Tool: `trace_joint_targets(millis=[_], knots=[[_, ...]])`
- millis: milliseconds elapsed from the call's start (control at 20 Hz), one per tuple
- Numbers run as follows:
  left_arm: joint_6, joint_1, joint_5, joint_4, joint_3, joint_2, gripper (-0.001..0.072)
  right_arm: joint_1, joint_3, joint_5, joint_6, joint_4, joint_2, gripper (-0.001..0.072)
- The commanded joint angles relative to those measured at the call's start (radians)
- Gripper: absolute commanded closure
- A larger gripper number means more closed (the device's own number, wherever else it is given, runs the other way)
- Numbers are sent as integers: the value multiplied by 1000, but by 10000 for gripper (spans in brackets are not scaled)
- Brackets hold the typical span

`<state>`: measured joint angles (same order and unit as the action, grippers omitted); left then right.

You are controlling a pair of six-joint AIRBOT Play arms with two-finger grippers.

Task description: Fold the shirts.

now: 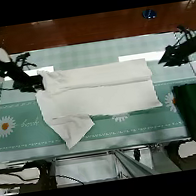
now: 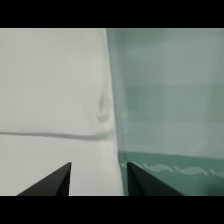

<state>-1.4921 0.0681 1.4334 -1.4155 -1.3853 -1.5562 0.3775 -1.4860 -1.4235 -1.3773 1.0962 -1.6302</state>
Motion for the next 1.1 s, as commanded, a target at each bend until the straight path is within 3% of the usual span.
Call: trace_joint_targets(millis=[0, 200, 350, 650, 950, 1000, 1050], knots=[[13, 165, -71, 29, 270, 218, 199, 105, 291, 188, 24, -3, 260, 304], [105, 482, -164, 313, 717, 474, 199, 144, 775, 404, 93, -218, 572, 304], [169, 560, -180, 406, 890, 528, 199, 116, 938, 419, 158, -442, 666, 304], [190, 399, -237, 502, 973, 521, 199, 95, 946, 389, 159, -464, 671, 305], [135, 180, -372, 526, 1014, 478, 203, 191, 906, 364, 145, -481, 671, 305], [135, 156, -377, 526, 1013, 466, 210, 239, 891, 344, 145, -454, 671, 304], [135, 141, -379, 527, 1013, 454, 261, 291, 882, 323, 144, -403, 671, 305]])
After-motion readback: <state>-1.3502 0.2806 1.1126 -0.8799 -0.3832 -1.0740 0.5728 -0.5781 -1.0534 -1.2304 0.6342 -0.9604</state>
